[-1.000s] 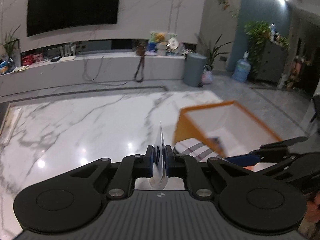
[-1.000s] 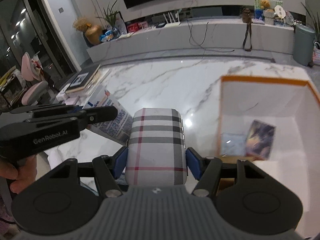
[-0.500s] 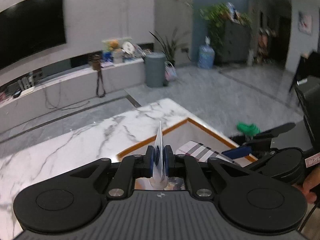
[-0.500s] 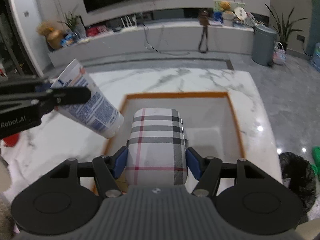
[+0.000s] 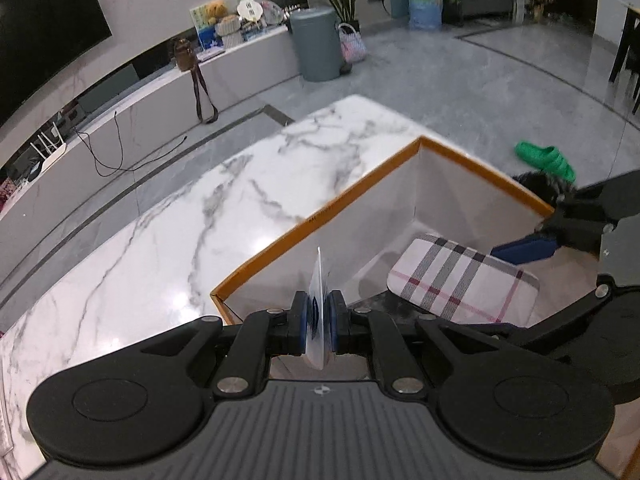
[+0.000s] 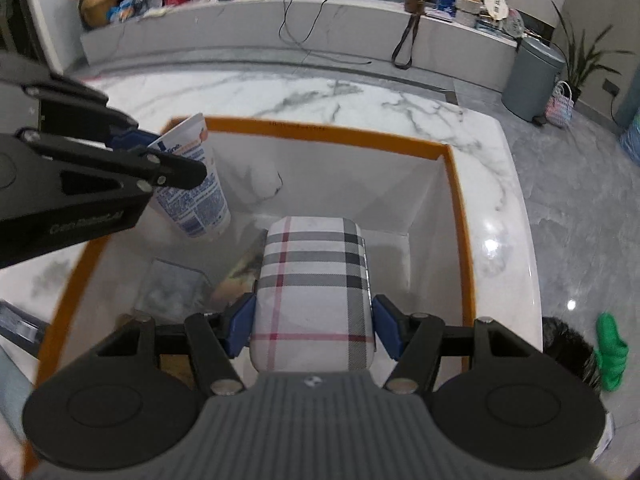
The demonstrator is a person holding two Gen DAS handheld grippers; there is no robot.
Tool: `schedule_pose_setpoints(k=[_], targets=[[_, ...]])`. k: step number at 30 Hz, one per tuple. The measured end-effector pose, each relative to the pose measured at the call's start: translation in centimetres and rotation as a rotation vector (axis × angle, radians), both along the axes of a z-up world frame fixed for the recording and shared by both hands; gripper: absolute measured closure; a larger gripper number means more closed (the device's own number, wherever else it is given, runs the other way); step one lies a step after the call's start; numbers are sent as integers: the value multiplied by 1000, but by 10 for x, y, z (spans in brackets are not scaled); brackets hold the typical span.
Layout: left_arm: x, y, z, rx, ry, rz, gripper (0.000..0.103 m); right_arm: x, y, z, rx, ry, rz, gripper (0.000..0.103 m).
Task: Organize rigid objects
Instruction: 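Lower the card into the orange box with the left gripper while the right lowers the plaid pouch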
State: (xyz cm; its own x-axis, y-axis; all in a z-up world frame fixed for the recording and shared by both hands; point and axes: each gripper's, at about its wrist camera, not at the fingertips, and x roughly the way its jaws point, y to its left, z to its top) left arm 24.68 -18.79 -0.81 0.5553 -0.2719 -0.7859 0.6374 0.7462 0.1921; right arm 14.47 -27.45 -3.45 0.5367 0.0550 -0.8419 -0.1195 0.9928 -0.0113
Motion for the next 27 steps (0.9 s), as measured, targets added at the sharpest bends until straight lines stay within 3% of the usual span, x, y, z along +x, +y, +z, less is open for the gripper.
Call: schedule_pose_setpoints(k=[12,23,27], targets=[[5,-12,-20,140,25,8,91,18,21,-12,-260,21,26,40],[14,-11,-13,177,104,11,91,14,38,-22,-296,116,115,41],[13,-8,-11,167,148,37,92,17,34,-21,-307,97,61,41]])
